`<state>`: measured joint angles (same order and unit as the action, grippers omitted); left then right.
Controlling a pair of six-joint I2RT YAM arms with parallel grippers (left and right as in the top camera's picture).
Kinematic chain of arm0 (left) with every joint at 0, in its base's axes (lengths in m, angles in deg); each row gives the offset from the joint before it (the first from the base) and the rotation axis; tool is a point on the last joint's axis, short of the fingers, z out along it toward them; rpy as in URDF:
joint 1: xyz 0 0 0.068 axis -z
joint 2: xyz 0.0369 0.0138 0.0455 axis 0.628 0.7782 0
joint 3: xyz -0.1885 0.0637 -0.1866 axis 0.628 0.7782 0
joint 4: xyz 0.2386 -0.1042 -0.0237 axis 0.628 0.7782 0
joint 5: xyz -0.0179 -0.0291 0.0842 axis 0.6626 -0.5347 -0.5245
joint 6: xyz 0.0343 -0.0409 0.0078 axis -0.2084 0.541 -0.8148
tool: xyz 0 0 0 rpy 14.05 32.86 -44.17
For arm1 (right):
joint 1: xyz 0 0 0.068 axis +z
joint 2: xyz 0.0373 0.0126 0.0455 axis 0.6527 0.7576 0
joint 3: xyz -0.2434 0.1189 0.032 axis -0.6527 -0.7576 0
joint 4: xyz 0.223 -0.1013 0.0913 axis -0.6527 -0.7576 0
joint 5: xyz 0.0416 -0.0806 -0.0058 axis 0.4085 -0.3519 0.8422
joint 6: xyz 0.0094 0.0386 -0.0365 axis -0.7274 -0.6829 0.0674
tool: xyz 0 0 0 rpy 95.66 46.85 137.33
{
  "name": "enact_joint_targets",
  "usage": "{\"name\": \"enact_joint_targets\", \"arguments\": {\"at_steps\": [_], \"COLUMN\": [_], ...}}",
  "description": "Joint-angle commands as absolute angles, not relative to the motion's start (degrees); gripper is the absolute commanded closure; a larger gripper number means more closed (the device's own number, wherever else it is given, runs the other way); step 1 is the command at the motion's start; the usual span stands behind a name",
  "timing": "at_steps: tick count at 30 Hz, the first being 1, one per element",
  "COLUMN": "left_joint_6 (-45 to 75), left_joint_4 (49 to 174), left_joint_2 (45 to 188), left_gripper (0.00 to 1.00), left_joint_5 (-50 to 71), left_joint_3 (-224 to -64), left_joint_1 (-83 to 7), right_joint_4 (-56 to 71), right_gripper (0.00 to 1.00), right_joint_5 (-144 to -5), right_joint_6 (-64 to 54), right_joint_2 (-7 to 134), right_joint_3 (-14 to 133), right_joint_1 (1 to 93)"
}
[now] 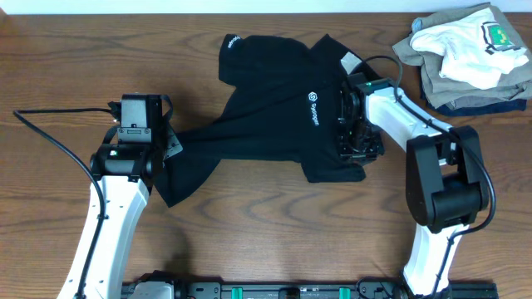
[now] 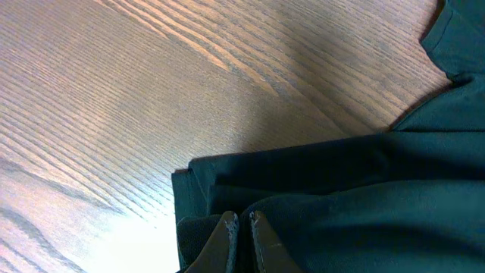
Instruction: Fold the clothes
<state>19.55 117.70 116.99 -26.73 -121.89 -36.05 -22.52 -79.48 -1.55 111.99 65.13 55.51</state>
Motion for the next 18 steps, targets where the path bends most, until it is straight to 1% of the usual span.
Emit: {"name": "enact_joint_targets", "arguments": {"at_steps": [1,9,14,18], "left_joint_6": [18.96,18.96,16.92,16.29], "left_joint_4": [117.7,117.9,118.07,118.75], "left_joint_2": [116.99,116.93,115.07,111.38], "left_gripper": [0.94,0.94,0.94,0.94], "left_joint_5": [-28.59,-29.14,-29.59,-29.64], "left_joint_3": [-122.66,-122.66,-123.84,-127.38], "left_joint_1": [-35.99,-35.99,-35.99,-35.99], "right_joint_4": [-22.54,-21.09,-18.95,-17.9], "right_gripper": [0.99,0.99,0.99,0.99], "right_joint_5": [-80.82,-78.46,-78.5,-78.39], "right_joint_6": [-4.72,-5.03,-3.43,-1.18], "right_joint_2": [111.74,109.3,99.72,90.11], "right_joint_3": [62.27,61.31,63.08,67.06], "right_joint_1": [57.11,57.06,54.55,50.81]}}
